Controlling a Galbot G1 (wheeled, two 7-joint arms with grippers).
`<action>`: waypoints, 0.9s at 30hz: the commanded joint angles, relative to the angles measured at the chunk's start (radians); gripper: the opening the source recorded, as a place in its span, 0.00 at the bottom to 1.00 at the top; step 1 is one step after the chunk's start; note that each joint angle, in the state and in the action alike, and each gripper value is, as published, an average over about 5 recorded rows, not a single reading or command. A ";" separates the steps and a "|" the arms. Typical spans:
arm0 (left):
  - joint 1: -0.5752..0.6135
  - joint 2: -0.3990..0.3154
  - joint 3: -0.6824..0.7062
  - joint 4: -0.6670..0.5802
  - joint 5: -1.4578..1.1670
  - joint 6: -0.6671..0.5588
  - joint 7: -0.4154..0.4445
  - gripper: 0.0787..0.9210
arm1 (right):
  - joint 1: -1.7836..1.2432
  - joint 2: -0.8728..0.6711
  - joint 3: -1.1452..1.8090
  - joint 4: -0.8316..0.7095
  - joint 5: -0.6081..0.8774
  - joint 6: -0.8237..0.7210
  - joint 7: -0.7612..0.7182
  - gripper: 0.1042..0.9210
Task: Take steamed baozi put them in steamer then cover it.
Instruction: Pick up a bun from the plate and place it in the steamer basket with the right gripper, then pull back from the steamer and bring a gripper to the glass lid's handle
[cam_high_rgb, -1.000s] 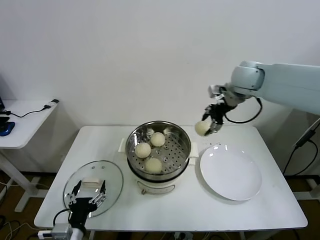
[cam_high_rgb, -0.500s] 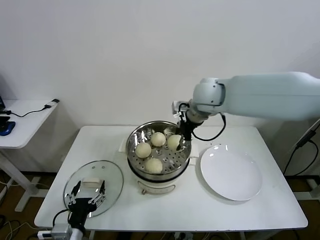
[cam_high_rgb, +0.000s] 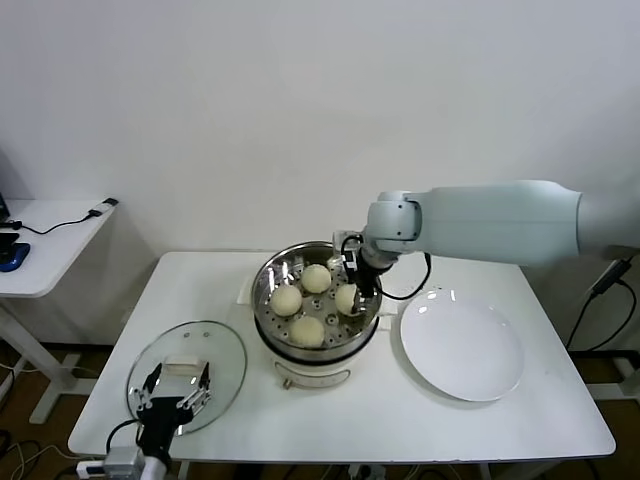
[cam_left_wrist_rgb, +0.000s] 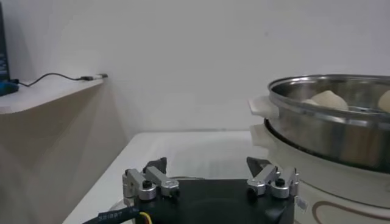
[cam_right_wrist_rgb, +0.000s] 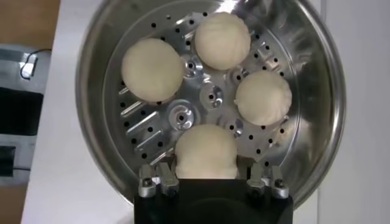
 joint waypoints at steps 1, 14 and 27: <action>-0.005 0.003 -0.001 0.005 -0.002 0.001 0.000 0.88 | -0.059 0.020 0.012 -0.053 -0.037 -0.007 0.010 0.67; -0.007 0.004 -0.002 0.000 -0.005 0.010 0.003 0.88 | -0.021 -0.031 0.083 -0.063 -0.034 0.125 -0.118 0.87; -0.033 0.013 -0.029 -0.042 -0.031 0.032 0.019 0.88 | -0.356 -0.393 0.789 -0.056 0.075 0.265 0.423 0.88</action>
